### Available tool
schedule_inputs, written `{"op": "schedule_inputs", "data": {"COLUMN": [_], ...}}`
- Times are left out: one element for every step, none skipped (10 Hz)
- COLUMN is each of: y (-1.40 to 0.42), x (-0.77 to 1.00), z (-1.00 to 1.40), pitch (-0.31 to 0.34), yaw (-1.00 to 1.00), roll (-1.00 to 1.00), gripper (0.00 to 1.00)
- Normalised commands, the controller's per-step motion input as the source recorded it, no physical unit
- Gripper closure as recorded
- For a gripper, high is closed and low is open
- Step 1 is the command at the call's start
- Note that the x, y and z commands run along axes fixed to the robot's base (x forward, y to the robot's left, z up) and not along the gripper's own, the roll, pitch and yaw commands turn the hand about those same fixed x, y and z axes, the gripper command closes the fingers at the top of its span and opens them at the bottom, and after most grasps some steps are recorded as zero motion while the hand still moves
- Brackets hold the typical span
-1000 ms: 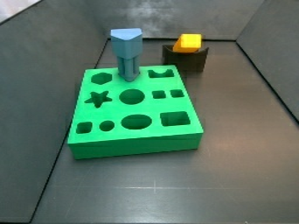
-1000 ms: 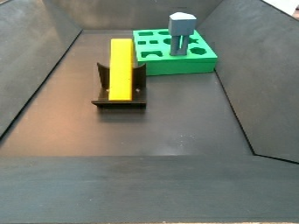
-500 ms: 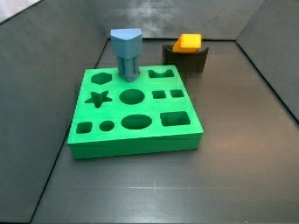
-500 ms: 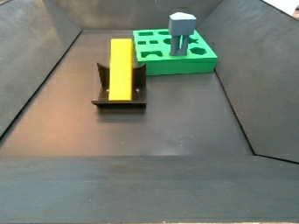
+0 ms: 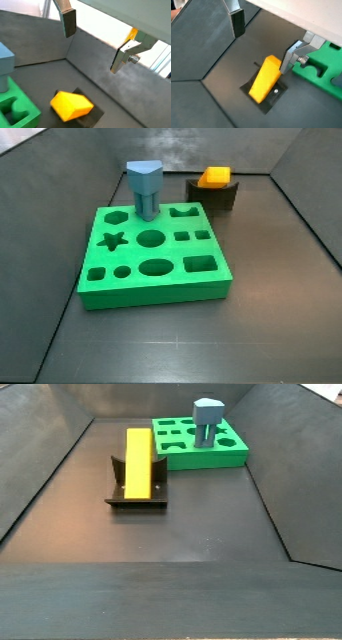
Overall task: Pick up the rectangle object. Move up. Place the rectangle object on the fixture. Regrasp the rectangle object. Move to above the board. Insert the rectangle object.
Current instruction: Regrasp the rectangle object.
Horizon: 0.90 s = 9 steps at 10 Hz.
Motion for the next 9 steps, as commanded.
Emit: {"op": "schedule_inputs", "data": {"y": [-0.05, -0.05, -0.06, -0.06, -0.06, -0.06, -0.06, -0.05, -0.05], "x": [0.15, 0.17, 0.19, 0.21, 0.24, 0.27, 0.29, 0.31, 0.31], "z": [-0.01, -0.02, -0.01, -0.02, -0.02, -0.02, -0.02, -0.01, -0.01], "pitch": [0.196, 0.225, 0.247, 0.232, 0.198, 0.15, 0.116, 0.082, 0.045], "yaw": [0.13, 0.17, 0.21, 0.24, 0.26, 0.27, 0.27, 0.26, 0.25], "roll": [1.0, 1.0, 1.0, 0.89, 0.72, 0.51, 0.35, 0.25, 0.2], "gripper": [0.0, 0.0, 0.0, 0.0, 0.0, 0.0, 0.0, 0.0, 0.0]}}
